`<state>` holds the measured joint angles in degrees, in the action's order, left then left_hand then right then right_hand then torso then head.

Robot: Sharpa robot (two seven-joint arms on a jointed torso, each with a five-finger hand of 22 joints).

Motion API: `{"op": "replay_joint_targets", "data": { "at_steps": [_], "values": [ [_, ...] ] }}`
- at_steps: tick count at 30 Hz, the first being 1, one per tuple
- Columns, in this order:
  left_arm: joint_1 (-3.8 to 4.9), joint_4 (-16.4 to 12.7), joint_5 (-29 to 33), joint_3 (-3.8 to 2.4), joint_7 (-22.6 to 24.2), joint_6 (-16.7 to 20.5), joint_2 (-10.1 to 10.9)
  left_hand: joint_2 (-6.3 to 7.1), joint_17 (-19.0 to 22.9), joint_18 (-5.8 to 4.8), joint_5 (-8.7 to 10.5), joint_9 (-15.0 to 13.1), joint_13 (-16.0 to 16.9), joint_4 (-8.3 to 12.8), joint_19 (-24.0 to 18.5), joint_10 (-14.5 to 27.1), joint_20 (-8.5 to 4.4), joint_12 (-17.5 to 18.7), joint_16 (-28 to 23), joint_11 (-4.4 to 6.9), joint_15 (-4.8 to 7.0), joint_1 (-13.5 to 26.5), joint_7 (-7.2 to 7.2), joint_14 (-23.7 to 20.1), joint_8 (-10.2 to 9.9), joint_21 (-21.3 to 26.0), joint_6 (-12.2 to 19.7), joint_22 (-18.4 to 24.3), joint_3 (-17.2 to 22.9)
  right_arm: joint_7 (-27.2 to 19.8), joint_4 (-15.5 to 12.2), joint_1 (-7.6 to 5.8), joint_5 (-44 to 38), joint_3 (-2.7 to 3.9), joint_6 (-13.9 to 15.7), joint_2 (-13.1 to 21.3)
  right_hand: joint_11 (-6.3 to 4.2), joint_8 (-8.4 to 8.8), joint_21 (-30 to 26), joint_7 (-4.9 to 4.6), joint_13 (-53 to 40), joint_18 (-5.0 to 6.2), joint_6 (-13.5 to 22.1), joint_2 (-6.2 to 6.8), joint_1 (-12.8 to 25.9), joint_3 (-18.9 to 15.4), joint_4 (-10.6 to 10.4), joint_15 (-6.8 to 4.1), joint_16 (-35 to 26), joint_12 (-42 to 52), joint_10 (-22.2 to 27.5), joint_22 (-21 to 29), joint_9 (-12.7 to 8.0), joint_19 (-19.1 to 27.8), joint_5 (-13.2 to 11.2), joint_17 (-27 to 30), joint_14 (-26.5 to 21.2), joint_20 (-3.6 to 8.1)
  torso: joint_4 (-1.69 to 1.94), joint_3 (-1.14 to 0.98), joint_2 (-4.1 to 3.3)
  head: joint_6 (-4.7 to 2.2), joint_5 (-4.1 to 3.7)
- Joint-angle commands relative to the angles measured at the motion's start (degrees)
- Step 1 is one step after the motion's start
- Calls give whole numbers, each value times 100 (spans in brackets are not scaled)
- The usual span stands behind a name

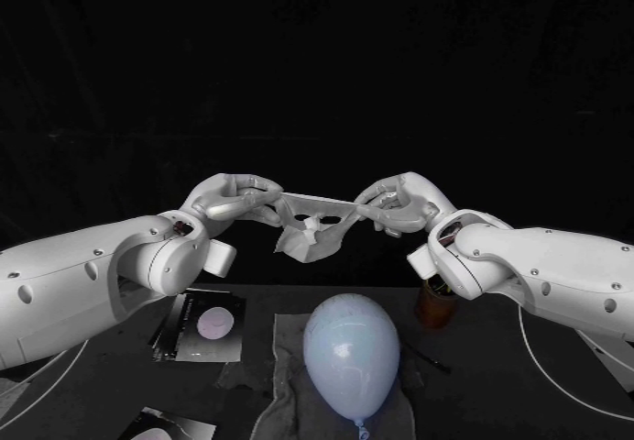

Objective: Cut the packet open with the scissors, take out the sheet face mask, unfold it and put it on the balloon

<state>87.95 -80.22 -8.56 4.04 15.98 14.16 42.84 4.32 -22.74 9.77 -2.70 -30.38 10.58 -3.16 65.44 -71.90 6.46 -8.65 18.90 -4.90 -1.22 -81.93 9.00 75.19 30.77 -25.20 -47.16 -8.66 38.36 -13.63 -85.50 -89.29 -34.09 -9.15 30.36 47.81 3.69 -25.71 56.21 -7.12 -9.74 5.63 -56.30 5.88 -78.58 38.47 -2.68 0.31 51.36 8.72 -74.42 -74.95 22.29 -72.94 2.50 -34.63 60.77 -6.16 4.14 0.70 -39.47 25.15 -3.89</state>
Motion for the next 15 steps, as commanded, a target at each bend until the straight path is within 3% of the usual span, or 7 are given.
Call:
{"op": "replay_joint_targets", "data": {
  "at_steps": [1, 11, 15],
  "values": [
    [-36, -234, 139, 8, 143, 136, 136, 26, -34, 62, -18, -1510, 12, -12, 37, -38, -16, -22, 52, 13, 11, 41, -5, 11, 14, -27, -26, -14, 30, -152, -260, 4, 131, 1, -422, 169, -30, -17, -33, -10, -10, 111, -5, -50, -36, 3, 24, -18, -13, 19, -50, -598, 9, 23, 28, -10, -4, 0, 2, -18, 72, 61, -42],
    [-137, -966, 248, 63, 193, 183, 534, 59, -115, 60, -18, -1515, 18, -23, 25, -52, -25, -15, 98, 25, 20, 67, -22, -11, 5, -54, -59, -27, 44, -124, -1169, 12, -72, -6, -557, 757, -30, -17, -38, -10, -11, 112, -5, -50, -38, 3, 25, -18, -14, 18, -49, -596, 9, 26, 28, -10, -5, 0, -12, -30, 223, 174, -64],
    [-151, -1312, 268, 97, 178, 171, 679, 71, -156, 60, -18, -1512, 18, -23, 19, -62, -30, -7, 119, 30, 24, 70, -27, -26, -8, -70, -78, -36, 57, -105, -1500, 12, -114, -17, -663, 1003, -30, -17, -45, -9, -12, 113, -4, -49, -41, 3, 30, -18, -16, 17, -48, -595, 10, 30, 28, -9, -9, 0, -1, -31, 278, 216, -62]
  ]
}}
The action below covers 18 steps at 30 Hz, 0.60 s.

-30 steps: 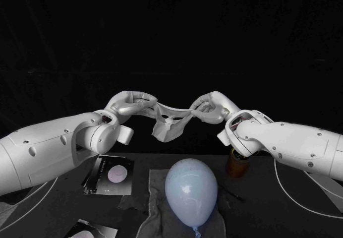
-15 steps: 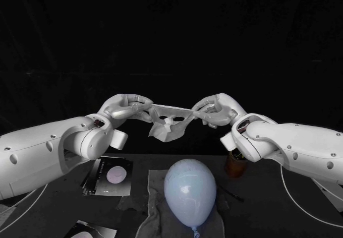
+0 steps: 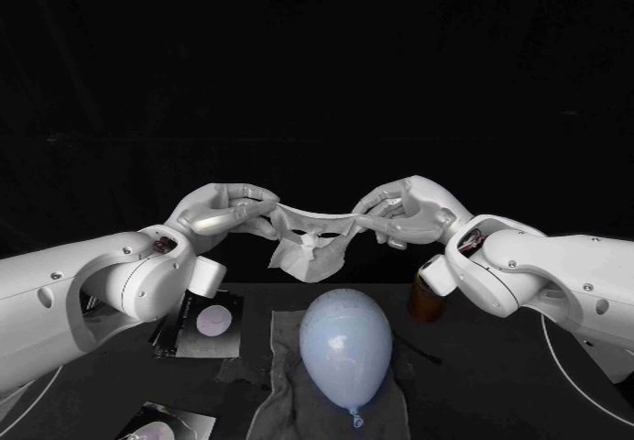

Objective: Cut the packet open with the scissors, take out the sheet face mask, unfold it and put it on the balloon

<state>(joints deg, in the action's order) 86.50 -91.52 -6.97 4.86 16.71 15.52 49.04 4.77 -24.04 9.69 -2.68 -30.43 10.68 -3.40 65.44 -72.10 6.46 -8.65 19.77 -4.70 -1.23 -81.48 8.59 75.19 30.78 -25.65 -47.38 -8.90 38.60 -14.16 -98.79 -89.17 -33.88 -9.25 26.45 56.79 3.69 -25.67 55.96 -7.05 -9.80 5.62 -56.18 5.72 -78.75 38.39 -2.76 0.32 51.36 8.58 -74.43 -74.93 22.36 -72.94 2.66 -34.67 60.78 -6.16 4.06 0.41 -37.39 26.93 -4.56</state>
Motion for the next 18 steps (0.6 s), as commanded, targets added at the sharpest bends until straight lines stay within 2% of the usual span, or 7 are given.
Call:
{"op": "replay_joint_targets", "data": {
  "at_steps": [1, 10, 11, 13, 14, 16, 18],
  "values": [
    [-10, -261, 122, 31, 101, 34, 95, 26, -27, 68, -20, -1508, 8, 2, 19, -42, -31, -8, 32, 10, 26, 26, 14, -25, -9, -26, -56, -13, 33, -50, -257, 0, -138, -12, -307, 174, -30, -20, -19, -16, -6, 114, -16, -32, -25, 11, 38, -19, -16, 31, -48, -596, 3, 30, 12, -6, -10, 0, 8, -3, 77, 43, 10],
    [-212, -843, 246, 144, 53, -26, 379, 30, -44, 67, -19, -1507, 8, 1, 16, -47, -32, -5, 42, 12, 27, 28, 12, -30, -14, -32, -63, -16, 38, -4, -912, 0, -94, -100, -569, 754, -30, -20, -15, -16, -8, 113, -17, -32, -26, 9, 41, -18, -16, 30, -48, -597, 4, 28, 12, -6, -11, 0, 6, -17, 131, 149, -16],
    [-248, -913, 263, 152, 43, -31, 412, 33, -52, 67, -20, -1506, 8, 2, 15, -49, -33, -3, 46, 13, 28, 28, 11, -32, -17, -36, -66, -18, 40, 5, -992, 1, -89, -116, -604, 820, -30, -20, -15, -16, -8, 113, -17, -32, -26, 9, 41, -18, -16, 30, -48, -597, 4, 28, 12, -6, -11, 0, 5, -20, 140, 181, 38],
    [-308, -1022, 307, 171, 28, -60, 465, 22, -81, 69, -19, -1503, 7, 15, 12, -52, -40, 6, 59, 15, 31, 18, 9, -44, -29, -49, -75, -25, 62, 22, -1139, 1, -81, -150, -671, 943, -30, -20, -17, -16, -9, 113, -17, -31, -26, 7, 42, -18, -17, 30, -49, -597, 4, 28, 12, -6, -12, 0, 0, -26, 150, 186, 44],
    [-345, -1068, 325, 181, 19, -87, 490, 33, -94, 67, -19, -1502, 6, 23, 8, -53, -41, 10, 64, 15, 32, 22, 10, -50, -35, -55, -78, -28, 64, 31, -1220, 2, -79, -171, -706, 1009, -30, -20, -17, -16, -9, 113, -17, -31, -26, 7, 42, -18, -17, 30, -49, -597, 4, 28, 12, -6, -12, 0, 3, -27, 159, 165, 14],
    [-419, -1126, 354, 195, 5, -106, 530, 52, -108, 66, -19, -1502, 6, 30, 5, -53, -42, 14, 69, 14, 32, 28, 12, -57, -40, -62, -84, -32, 61, 49, -1337, 7, -75, -202, -746, 1102, -30, -20, -17, -16, -9, 113, -17, -31, -26, 7, 42, -18, -17, 30, -49, -597, 4, 28, 12, -6, -12, 0, 6, -28, 160, -7, 5],
    [-510, -1170, 399, 209, -7, -142, 558, 52, -110, 66, -19, -1501, 6, 30, 5, -54, -42, 14, 69, 14, 32, 29, 12, -58, -40, -62, -84, -32, 60, 65, -1425, 12, -71, -225, -780, 1174, -30, -20, -17, -16, -9, 113, -17, -31, -26, 7, 42, -18, -17, 30, -49, -597, 4, 28, 12, -6, -12, 0, -5, -34, 185, -39, 1]
  ]
}}
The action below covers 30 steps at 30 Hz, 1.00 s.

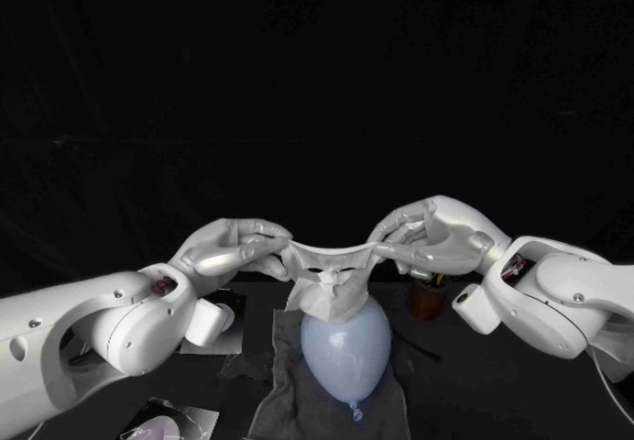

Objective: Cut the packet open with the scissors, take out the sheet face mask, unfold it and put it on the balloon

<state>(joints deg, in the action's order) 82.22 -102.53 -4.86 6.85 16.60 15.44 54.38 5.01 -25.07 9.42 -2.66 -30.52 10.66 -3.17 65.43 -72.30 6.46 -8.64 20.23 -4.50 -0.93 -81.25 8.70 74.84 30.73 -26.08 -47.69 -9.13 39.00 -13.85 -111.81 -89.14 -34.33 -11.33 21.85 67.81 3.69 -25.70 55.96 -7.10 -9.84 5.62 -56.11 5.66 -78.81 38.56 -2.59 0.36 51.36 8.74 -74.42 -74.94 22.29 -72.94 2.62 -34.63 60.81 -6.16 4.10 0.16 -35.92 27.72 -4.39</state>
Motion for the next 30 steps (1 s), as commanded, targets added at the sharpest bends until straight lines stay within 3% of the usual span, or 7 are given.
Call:
{"op": "replay_joint_targets", "data": {
  "at_steps": [1, 4, 11, 13, 19, 24, 30],
  "values": [
    [-129, -96, 206, 17, -1, -156, 33, 29, -7, 93, -22, -1493, 7, 7, 6, -33, -42, 13, 23, -6, 1, 6, 1, -23, -35, -20, -53, -9, 21, 50, -204, 13, -22, -40, -353, 147, -30, -18, -17, -12, -5, 114, -25, -25, -20, -9, 24, -22, -17, 14, -49, -597, 12, 29, 16, -10, -15, 0, -9, -12, 55, -111, -21],
    [-222, -184, 233, 27, -12, -201, 60, 29, -11, 92, -22, -1492, 7, 6, 4, -34, -42, 14, 24, -7, 1, 8, 1, -25, -36, -21, -55, -10, 22, 73, -335, 16, -19, -79, -409, 284, -30, -18, -17, -12, -5, 114, -25, -25, -20, -9, 24, -22, -17, 14, -49, -597, 12, 29, 16, -10, -15, 0, 0, -5, 85, -96, -42],
    [-378, -443, 255, 65, -60, -340, 121, 34, -22, 92, -22, -1492, 6, 12, 1, -31, -44, 20, 27, -7, 1, 8, 2, -34, -42, -26, -57, -12, 26, 125, -620, 20, 8, -158, -563, 657, -30, -18, -13, -12, -8, 113, -26, -24, -20, -15, 27, -22, -17, 14, -51, -598, 14, 26, 16, -10, -15, -1, -1, -9, 124, -151, -109],
    [-400, -532, 253, 114, -72, -397, 148, 34, -22, 92, -22, -1492, 6, 12, 1, -31, -44, 20, 27, -7, 1, 8, 2, -34, -42, -26, -57, -12, 26, 140, -707, 21, 14, -197, -618, 776, -30, -18, -13, -12, -8, 113, -26, -24, -20, -15, 27, -22, -17, 14, -51, -598, 14, 26, 16, -10, -15, -1, -3, -13, 128, -187, -124],
    [-438, -675, 217, 263, -103, -507, 210, 34, -25, 92, -22, -1491, 5, 13, 0, -30, -44, 22, 27, -8, 1, 8, 2, -37, -44, -27, -58, -13, 27, 166, -840, 45, 18, -264, -736, 977, -30, -18, -27, -12, -9, 115, -27, -24, -20, -17, 28, -23, -17, 14, -52, -594, 15, 33, 16, -11, -14, -1, -10, -19, 149, -169, -153],
    [-489, -716, 200, 381, -111, -557, 249, 34, -25, 92, -22, -1491, 5, 13, 0, -30, -44, 22, 27, -8, 1, 8, 2, -37, -44, -27, -58, -13, 27, 179, -835, 164, 1, -282, -794, 1037, -30, -18, -27, -12, -9, 115, -27, -24, -20, -17, 28, -23, -17, 14, -52, -594, 15, 33, 16, -11, -14, -1, -20, -23, 159, -79, -158],
    [-571, -707, 160, 431, -97, -571, 244, 38, -41, 91, -22, -1490, 4, 23, -5, -27, -46, 30, 30, -9, 1, 5, 4, -48, -52, -35, -61, -17, 32, 182, -724, 393, -60, -287, -784, 982, -30, -18, -33, -13, -11, 116, -27, -27, -21, -20, 30, -23, -16, 13, -53, -592, 16, 36, 16, -11, -14, -1, -18, -23, 136, 75, -177]
  ]
}}
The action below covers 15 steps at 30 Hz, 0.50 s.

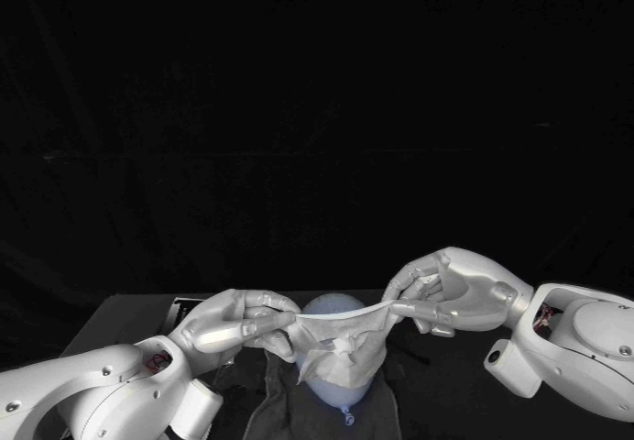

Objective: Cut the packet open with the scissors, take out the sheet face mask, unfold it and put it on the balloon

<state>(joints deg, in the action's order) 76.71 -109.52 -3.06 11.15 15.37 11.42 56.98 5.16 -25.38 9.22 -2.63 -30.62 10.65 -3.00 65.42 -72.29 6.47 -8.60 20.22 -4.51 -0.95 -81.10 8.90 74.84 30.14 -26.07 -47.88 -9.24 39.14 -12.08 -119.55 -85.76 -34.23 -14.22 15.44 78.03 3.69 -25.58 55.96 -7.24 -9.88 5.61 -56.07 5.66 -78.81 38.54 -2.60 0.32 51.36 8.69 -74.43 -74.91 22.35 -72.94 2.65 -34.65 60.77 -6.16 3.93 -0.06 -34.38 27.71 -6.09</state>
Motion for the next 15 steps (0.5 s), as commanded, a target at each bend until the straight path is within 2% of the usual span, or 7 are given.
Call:
{"op": "replay_joint_targets", "data": {
  "at_steps": [1, 4, 7, 10, 15],
  "values": [
    [-32, 8, -24, 6, 28, -168, -29, 23, -9, 112, -24, -1480, 4, 7, -5, -28, -46, 26, 31, -8, 3, -10, -15, -48, 8, -35, -41, -6, 18, 17, 88, 92, -78, 2, -121, -70, -30, -31, -33, 2, -7, 117, -31, -27, -21, -18, 31, -19, -16, 18, -52, -595, 10, 36, 14, -9, -10, -1, -2, 2, -24, 83, -5],
    [-55, 83, -55, 13, -4, -157, -77, 24, -18, 112, -25, -1480, 4, 14, -7, -29, -48, 29, 33, -8, 4, -13, -15, -52, 4, -41, -44, -9, 22, 78, 227, 175, -87, 1, -28, -171, -29, -30, -35, 1, -7, 117, -30, -28, -21, -20, 32, -19, -16, 16, -51, -594, 11, 36, 13, -10, -10, -1, 1, 14, -39, 163, -24],
    [-65, 176, -87, 16, -93, -130, -136, 23, -20, 112, -25, -1480, 4, 15, -7, -30, -48, 30, 34, -8, 4, -13, -15, -53, 3, -42, -44, -10, 23, 164, 360, 243, -86, 1, 9, -250, -29, -30, -36, 1, -7, 117, -30, -28, -20, -20, 32, -19, -16, 16, -51, -594, 11, 36, 13, -10, -10, -1, 0, 15, -49, 240, -31],
    [-71, 300, -110, 17, -182, -110, -222, 18, -27, 111, -24, -1480, 4, 13, -8, -33, -47, 30, 38, -9, 3, -11, -14, -54, 0, -46, -47, -12, 26, 286, 489, 352, -111, 0, 12, -329, -29, -30, -49, 0, -8, 120, -31, -27, -19, -22, 32, -19, -15, 16, -50, -591, 11, 43, 13, -10, -9, -1, -9, 19, -69, 389, -30],
    [-75, 419, -122, 17, -274, -98, -310, 18, -27, 111, -24, -1480, 4, 13, -8, -33, -47, 30, 38, -9, 3, -11, -14, -54, 0, -46, -47, -12, 26, 346, 587, 485, -141, 1, 17, -418, -28, -31, -53, 0, -9, 121, -31, -26, -19, -23, 32, -19, -15, 15, -50, -590, 12, 44, 13, -11, -8, -1, -14, 19, -95, 526, -22]
  ]
}}
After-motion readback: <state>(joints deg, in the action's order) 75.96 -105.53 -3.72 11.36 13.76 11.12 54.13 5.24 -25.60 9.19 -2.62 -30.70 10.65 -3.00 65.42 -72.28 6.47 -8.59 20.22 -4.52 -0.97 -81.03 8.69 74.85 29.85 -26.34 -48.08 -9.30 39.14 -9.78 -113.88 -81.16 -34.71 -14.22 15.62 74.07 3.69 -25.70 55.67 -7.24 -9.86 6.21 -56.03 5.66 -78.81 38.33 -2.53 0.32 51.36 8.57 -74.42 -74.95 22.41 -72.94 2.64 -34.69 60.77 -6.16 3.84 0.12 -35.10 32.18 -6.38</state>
